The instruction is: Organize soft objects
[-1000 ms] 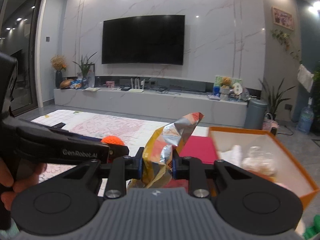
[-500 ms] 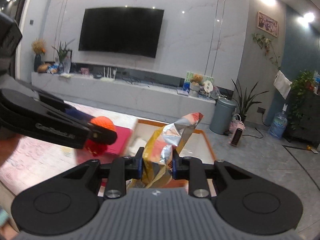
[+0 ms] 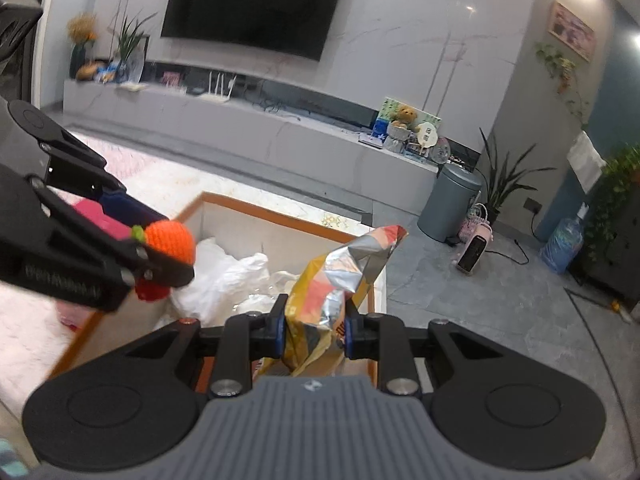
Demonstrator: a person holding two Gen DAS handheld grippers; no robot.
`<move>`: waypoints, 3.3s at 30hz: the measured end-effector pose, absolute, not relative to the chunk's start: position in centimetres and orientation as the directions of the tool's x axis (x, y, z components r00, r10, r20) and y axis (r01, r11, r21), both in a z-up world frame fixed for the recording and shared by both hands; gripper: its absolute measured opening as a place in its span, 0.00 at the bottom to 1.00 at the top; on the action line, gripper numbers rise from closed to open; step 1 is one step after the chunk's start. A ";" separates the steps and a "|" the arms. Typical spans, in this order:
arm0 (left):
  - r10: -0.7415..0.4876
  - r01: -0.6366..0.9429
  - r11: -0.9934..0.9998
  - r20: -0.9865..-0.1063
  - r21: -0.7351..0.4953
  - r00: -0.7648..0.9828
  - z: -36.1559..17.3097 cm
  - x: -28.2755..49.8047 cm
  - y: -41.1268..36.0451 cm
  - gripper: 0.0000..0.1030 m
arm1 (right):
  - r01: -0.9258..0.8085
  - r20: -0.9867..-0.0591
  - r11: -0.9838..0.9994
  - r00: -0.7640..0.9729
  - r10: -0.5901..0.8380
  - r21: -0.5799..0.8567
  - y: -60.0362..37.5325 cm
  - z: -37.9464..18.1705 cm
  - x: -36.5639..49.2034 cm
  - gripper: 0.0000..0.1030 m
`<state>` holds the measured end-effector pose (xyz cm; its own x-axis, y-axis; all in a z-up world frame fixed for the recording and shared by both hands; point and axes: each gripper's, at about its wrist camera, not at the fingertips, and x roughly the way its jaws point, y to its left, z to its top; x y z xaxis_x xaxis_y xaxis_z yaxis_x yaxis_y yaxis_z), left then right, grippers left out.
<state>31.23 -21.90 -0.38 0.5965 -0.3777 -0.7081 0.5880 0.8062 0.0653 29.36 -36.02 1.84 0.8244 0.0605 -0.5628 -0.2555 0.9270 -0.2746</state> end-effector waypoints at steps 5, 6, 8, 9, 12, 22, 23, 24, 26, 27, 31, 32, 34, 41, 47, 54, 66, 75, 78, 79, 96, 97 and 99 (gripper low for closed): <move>-0.346 0.585 0.808 -0.742 0.076 0.574 -1.8 32.8 -22.5 0.44 | -0.286 -0.601 0.915 0.797 0.063 -0.283 -36.2 0.4 33.5 0.23; -0.341 0.586 0.806 -0.747 0.079 0.570 -2.1 33.1 -22.5 0.44 | -0.293 -0.607 0.912 0.792 0.064 -0.287 -36.2 0.0 34.1 0.23; -0.332 0.590 0.802 -0.755 0.089 0.566 -2.6 33.5 -22.8 0.44 | -0.311 -0.623 0.903 0.780 0.065 -0.296 -36.1 -0.8 35.2 0.23; -0.328 0.592 0.801 -0.761 0.090 0.560 -2.9 33.7 -22.8 0.44 | -0.321 -0.631 0.898 0.773 0.066 -0.300 -35.7 -1.3 35.4 0.24; -0.320 0.602 0.794 -0.782 0.087 0.535 -3.6 34.7 -22.9 0.44 | -0.354 -0.654 0.878 0.754 0.064 -0.322 -35.5 -2.8 36.3 0.24; -0.264 0.635 0.760 -0.825 0.141 0.499 -5.3 36.0 -24.6 0.44 | -0.355 -0.725 0.882 0.689 0.022 -0.310 -36.4 -5.1 39.4 0.24; -0.259 0.633 0.761 -0.829 0.141 0.496 -5.5 36.1 -24.6 0.44 | -0.355 -0.730 0.881 0.683 0.017 -0.312 -36.3 -5.3 39.5 0.24; -0.251 0.633 0.760 -0.832 0.147 0.494 -5.6 36.2 -24.7 0.44 | -0.358 -0.736 0.878 0.677 0.008 -0.319 -36.2 -5.4 39.6 0.24; -0.232 0.630 0.760 -0.837 0.162 0.495 -5.8 36.3 -24.8 0.45 | -0.365 -0.746 0.862 0.665 -0.022 -0.351 -35.7 -5.8 39.8 0.24; -0.226 0.628 0.760 -0.839 0.167 0.496 -5.9 36.3 -24.8 0.45 | -0.372 -0.753 0.853 0.657 -0.038 -0.367 -35.4 -6.1 39.9 0.24; -0.221 0.626 0.760 -0.835 0.177 0.504 -5.7 35.9 -24.6 0.49 | -0.387 -0.750 0.826 0.658 -0.064 -0.411 -34.8 -6.4 39.5 0.29; -0.228 0.630 0.757 -0.831 0.176 0.507 -5.6 35.7 -24.5 0.51 | -0.386 -0.749 0.824 0.659 -0.068 -0.415 -34.8 -6.4 39.3 0.29; -0.242 0.633 0.755 -0.824 0.173 0.513 -5.1 35.7 -24.4 0.56 | -0.381 -0.748 0.825 0.659 -0.074 -0.417 -34.8 -6.2 39.1 0.37; -0.272 0.641 0.744 -0.791 0.189 0.548 -2.5 34.0 -23.7 0.70 | -0.343 -0.736 0.858 0.674 -0.057 -0.381 -35.3 -3.2 37.6 0.59; -0.273 0.635 0.736 -0.756 0.234 0.595 0.9 31.7 -22.9 0.71 | -0.325 -0.704 0.855 0.707 -0.065 -0.405 -34.4 0.0 35.3 0.66; -0.287 0.607 0.753 -0.702 0.256 0.652 5.3 28.3 -20.1 0.71 | -0.277 -0.671 0.893 0.740 -0.038 -0.356 -32.8 4.5 31.6 0.73; -0.298 0.442 0.857 -0.443 0.267 0.846 10.3 20.3 -12.2 0.70 | -0.100 -0.533 0.985 0.846 0.008 -0.143 -30.1 9.9 23.1 0.86; -0.230 0.305 0.938 -0.360 0.167 0.904 10.9 16.1 -7.4 0.70 | -0.089 -0.498 0.995 0.865 0.050 -0.055 -26.7 10.5 16.3 0.95; -0.213 0.276 0.949 -0.340 0.149 0.916 10.7 14.8 -6.5 0.70 | -0.079 -0.469 0.996 0.882 0.048 -0.048 -25.5 10.2 13.9 0.97; -0.205 0.264 0.954 -0.334 0.142 0.920 10.6 14.3 -6.3 0.70 | -0.077 -0.465 0.996 0.884 0.048 -0.043 -25.2 10.1 13.2 0.97; -0.078 0.147 0.981 -0.437 0.127 0.896 5.1 8.9 -3.7 0.84 | 0.076 -0.540 0.997 0.840 -0.052 0.022 -22.5 3.7 7.4 0.97; -0.069 0.143 0.981 -0.451 0.131 0.890 4.5 8.7 -3.7 0.84 | 0.082 -0.544 0.996 0.837 -0.056 0.024 -22.5 3.3 7.2 0.97; -0.057 0.131 0.984 -0.476 0.124 0.878 3.1 8.4 -3.1 0.84 | 0.086 -0.555 0.996 0.830 -0.053 0.033 -22.2 2.4 7.1 0.97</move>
